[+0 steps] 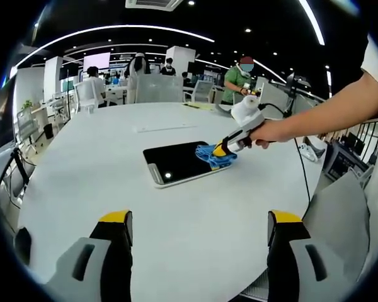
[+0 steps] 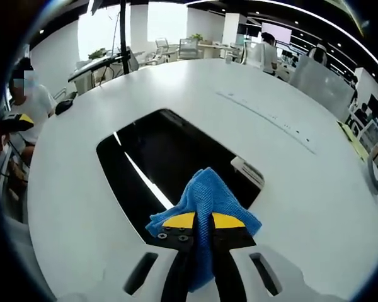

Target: Wipe the mirror surface with the cleaning cloth until all visible marks leave the cleaned area.

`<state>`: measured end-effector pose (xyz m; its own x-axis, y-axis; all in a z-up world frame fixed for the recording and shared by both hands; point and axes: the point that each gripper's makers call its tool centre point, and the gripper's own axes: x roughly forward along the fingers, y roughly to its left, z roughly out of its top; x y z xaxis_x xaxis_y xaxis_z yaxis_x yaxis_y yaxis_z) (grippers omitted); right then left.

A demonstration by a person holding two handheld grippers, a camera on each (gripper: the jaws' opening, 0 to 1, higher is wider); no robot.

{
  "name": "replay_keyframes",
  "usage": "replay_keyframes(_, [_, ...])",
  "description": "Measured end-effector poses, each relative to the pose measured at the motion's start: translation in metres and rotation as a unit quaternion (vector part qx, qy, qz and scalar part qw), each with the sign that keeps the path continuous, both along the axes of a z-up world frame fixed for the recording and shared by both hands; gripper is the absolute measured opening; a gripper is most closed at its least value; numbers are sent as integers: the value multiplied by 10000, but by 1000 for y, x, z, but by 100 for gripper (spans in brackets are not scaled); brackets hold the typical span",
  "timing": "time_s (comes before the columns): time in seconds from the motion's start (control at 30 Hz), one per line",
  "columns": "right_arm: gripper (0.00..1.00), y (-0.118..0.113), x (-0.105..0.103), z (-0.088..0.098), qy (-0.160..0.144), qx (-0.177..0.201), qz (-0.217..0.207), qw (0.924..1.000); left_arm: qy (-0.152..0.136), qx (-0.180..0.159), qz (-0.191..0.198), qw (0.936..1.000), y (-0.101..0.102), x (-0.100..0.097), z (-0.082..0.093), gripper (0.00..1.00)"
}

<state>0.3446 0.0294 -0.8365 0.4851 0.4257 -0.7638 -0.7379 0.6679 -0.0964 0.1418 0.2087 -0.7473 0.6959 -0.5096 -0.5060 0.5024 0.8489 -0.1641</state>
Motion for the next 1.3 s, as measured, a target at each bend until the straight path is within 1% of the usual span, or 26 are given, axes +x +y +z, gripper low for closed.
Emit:
replay_keyframes(0.1, [3, 1, 1, 1, -7, 4, -7, 10000, 1, 3, 3, 10000, 0, 1, 0, 89])
replay_keyframes(0.17, [3, -1, 9, -3, -26, -10, 11, 10000, 6, -3, 6, 10000, 0, 1, 0, 89])
replay_keyframes(0.53, [3, -1, 12, 1, -96, -31, -18, 9999, 49, 2, -8, 10000, 0, 1, -2, 89])
replay_keyframes(0.93, [3, -3, 19, 2, -114, -50, -70, 9999, 60, 5, -4, 10000, 1, 3, -3, 89])
replay_keyframes(1.03, [3, -4, 29, -2, -101, -59, -52, 9999, 56, 5, 1, 10000, 2, 4, -3, 89])
replay_keyframes(1.1, [3, -7, 29, -3, -102, -63, -44, 9999, 62, 6, 7, 10000, 3, 4, -4, 89])
replay_keyframes(1.3, [3, -6, 32, -2, -133, -76, -68, 9999, 66, 6, 16, 10000, 4, 3, -4, 89])
